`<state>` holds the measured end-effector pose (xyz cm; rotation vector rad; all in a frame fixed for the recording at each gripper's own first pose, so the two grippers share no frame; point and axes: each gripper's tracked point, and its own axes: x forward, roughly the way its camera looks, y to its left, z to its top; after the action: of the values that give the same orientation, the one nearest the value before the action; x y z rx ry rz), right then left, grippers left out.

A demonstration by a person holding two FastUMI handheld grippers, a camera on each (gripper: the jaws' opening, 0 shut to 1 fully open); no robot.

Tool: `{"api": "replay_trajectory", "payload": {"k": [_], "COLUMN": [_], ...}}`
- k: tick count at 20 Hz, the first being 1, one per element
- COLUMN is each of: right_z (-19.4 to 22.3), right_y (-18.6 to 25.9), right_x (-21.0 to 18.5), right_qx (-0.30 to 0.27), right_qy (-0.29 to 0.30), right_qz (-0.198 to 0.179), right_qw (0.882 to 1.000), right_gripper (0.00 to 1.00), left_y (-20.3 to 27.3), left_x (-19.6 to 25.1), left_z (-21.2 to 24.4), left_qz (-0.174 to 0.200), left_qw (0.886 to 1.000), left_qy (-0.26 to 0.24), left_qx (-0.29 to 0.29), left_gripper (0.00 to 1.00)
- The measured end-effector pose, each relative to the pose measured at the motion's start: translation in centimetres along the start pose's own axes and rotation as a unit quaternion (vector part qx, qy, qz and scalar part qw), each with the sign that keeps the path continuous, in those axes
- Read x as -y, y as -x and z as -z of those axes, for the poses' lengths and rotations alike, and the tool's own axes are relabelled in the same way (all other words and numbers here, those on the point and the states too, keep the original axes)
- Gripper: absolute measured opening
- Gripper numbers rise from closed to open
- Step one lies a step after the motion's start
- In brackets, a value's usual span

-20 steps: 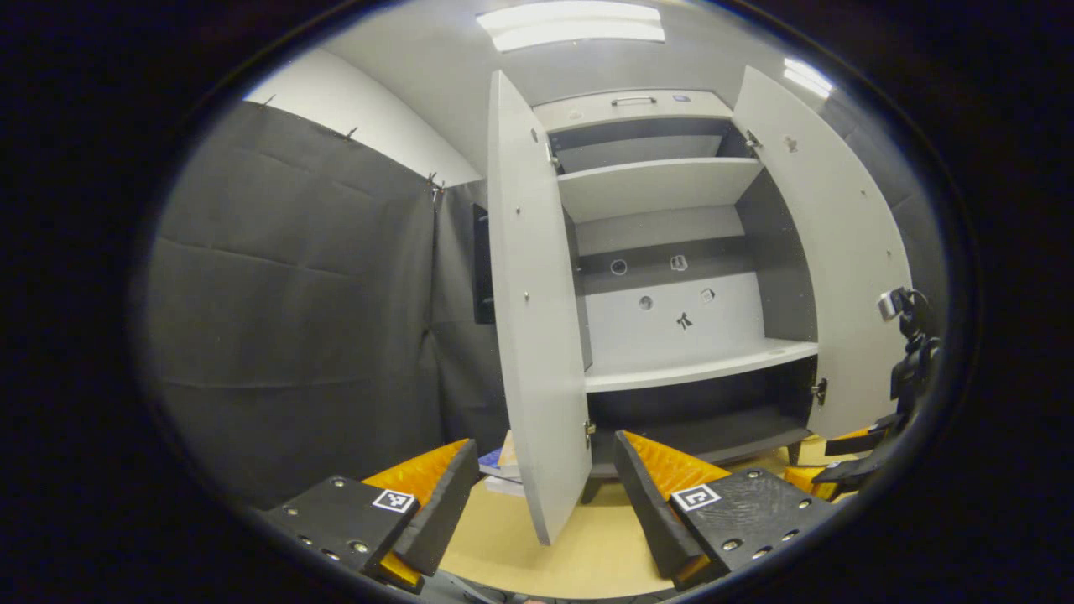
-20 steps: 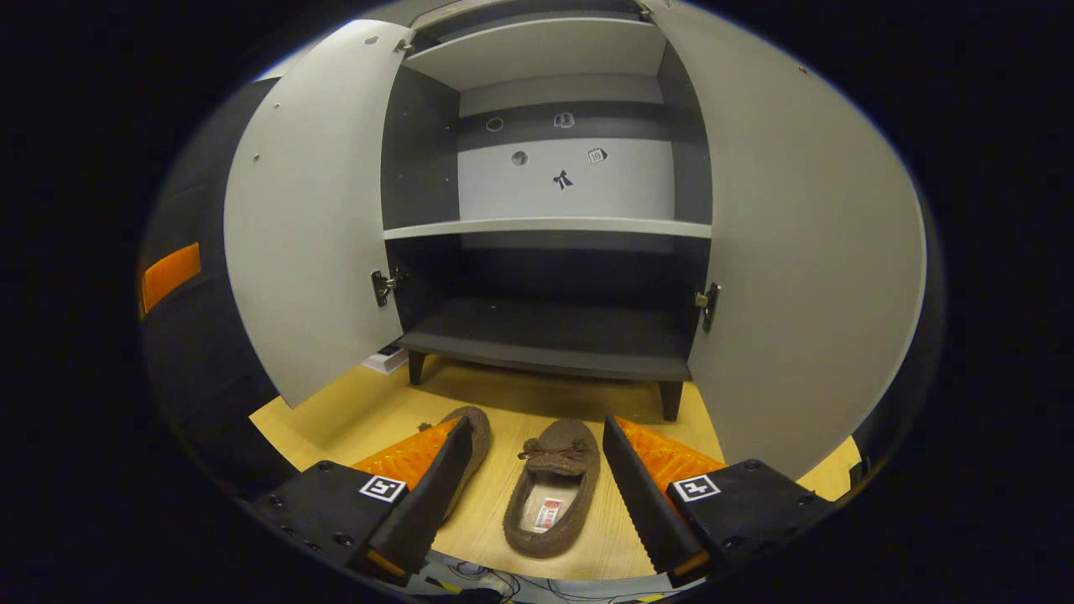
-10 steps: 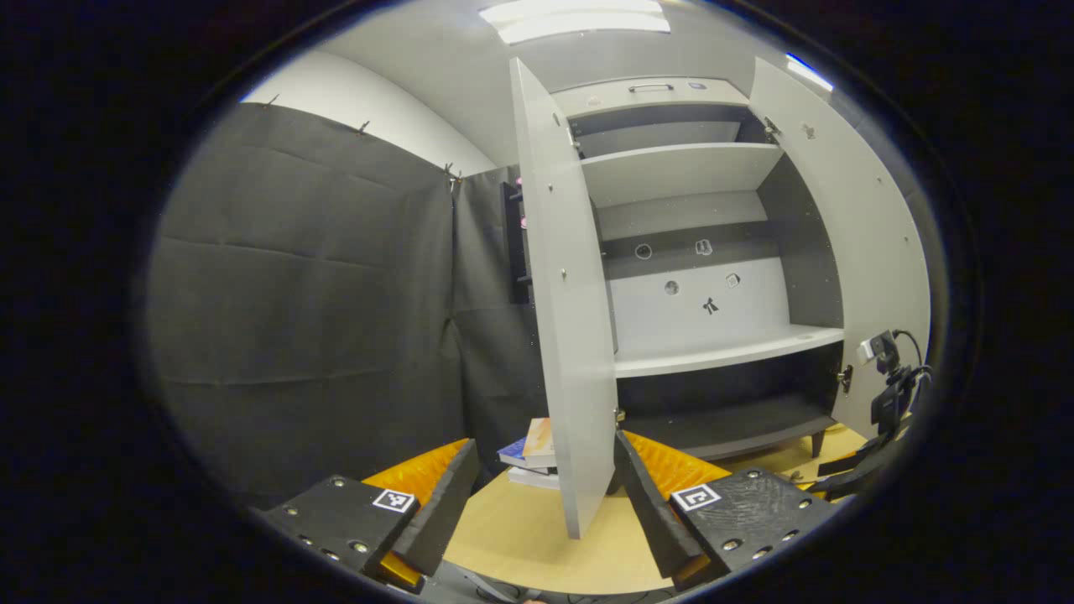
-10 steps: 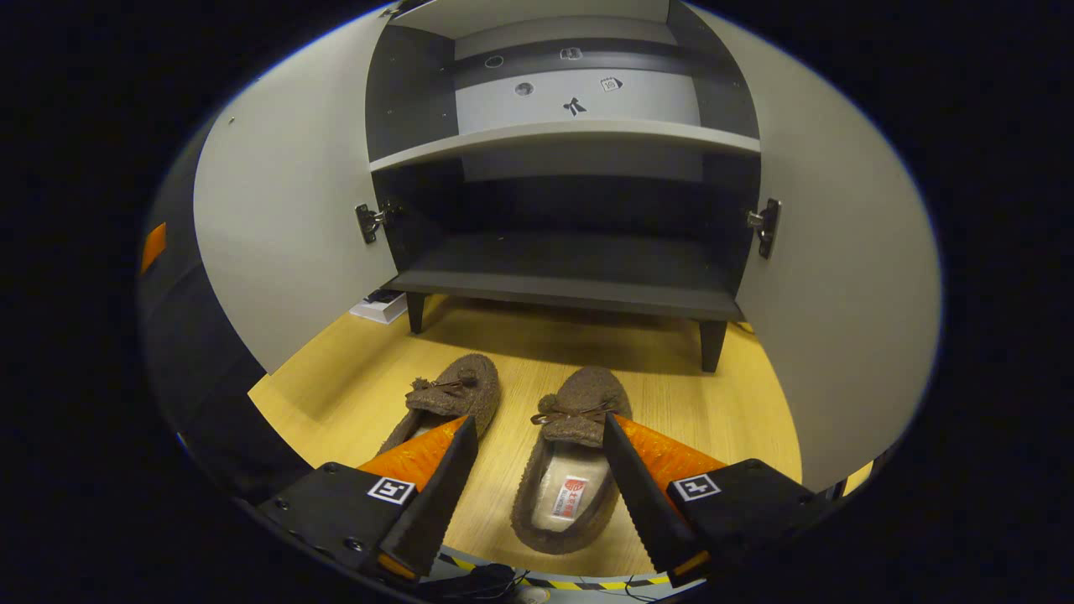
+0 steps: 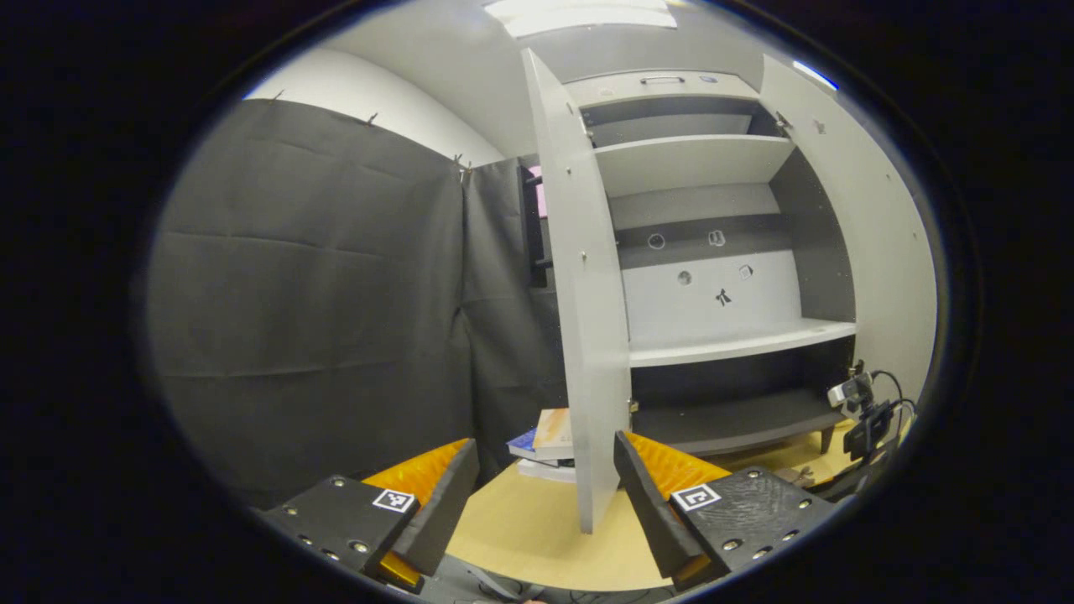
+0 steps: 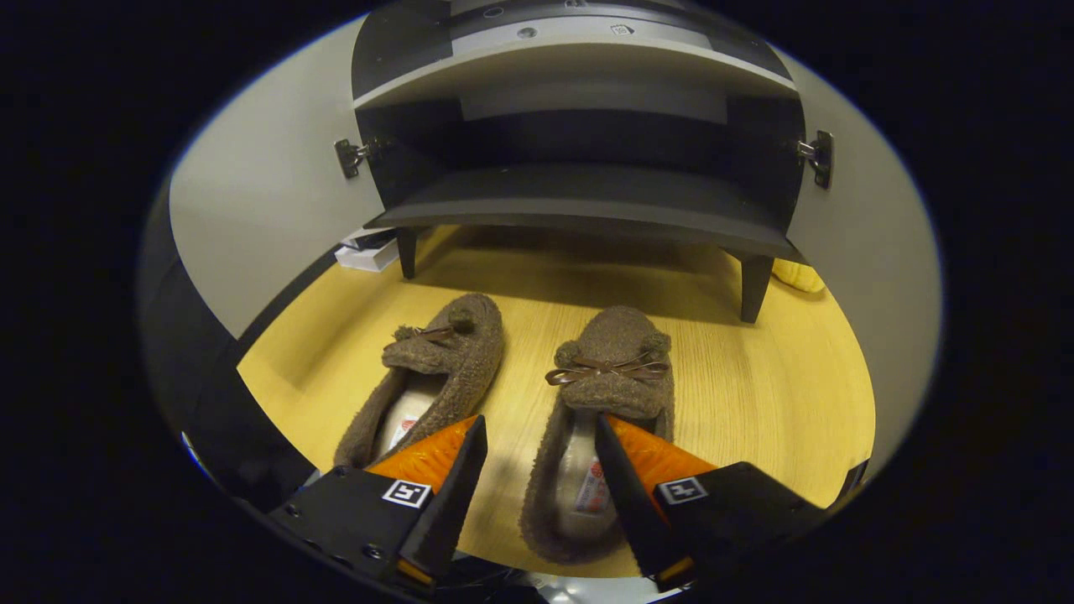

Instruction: Grab one shoe with the right hand and put it into the shoe cabinet, grab the other shoe with the left hand and put it into the shoe cabinet; then close the right door with the right hand and the left door with the left hand.

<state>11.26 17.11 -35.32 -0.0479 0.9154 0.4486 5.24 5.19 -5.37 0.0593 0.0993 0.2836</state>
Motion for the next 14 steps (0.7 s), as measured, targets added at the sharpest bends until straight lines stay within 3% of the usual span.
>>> {"api": "replay_trajectory", "payload": {"k": [1, 2, 4, 5, 7, 9, 11, 14], "right_z": [0.2, 0.2, 0.8, 0.9, 1.1, 0.9, 0.6, -0.4], "right_y": [-0.4, -0.6, -1.0, -1.1, -1.7, -1.3, -0.8, 0.0], "right_x": [0.0, 0.0, -0.3, -0.1, 0.3, 0.9, 0.8, 1.3], "right_qx": [-0.006, -0.010, -0.025, -0.030, -0.036, -0.037, -0.031, -0.015], "right_qy": [-0.001, -0.002, 0.000, 0.005, 0.008, 0.014, 0.005, -0.012], "right_qz": [0.002, 0.004, 0.001, 0.005, 0.020, 0.022, 0.009, 0.005], "right_qw": [1.000, 1.000, 1.000, 1.000, 0.999, 0.999, 0.999, 1.000], "right_gripper": [0.69, 0.60, 0.61, 0.54, 0.11, 0.16, 0.00, 0.02], "left_y": [0.0, 0.1, 0.0, 0.0, 0.1, 0.2, 0.4, 0.6], "left_x": [-0.1, -0.1, -0.2, -0.2, -0.3, -0.1, 0.1, 0.9], "left_z": [0.0, -0.1, 0.0, -0.1, -0.2, -0.3, -0.5, -0.8], "left_qz": [0.000, -0.001, -0.003, -0.004, -0.005, -0.003, 0.000, 0.010], "left_qw": [1.000, 1.000, 1.000, 1.000, 1.000, 1.000, 1.000, 1.000], "left_qy": [-0.001, -0.002, -0.002, -0.002, -0.003, -0.002, -0.002, -0.001], "left_qx": [0.000, 0.000, 0.000, 0.000, 0.002, 0.003, 0.005, 0.007], "left_gripper": [1.00, 1.00, 0.94, 1.00, 1.00, 0.94, 0.94, 0.94]}}
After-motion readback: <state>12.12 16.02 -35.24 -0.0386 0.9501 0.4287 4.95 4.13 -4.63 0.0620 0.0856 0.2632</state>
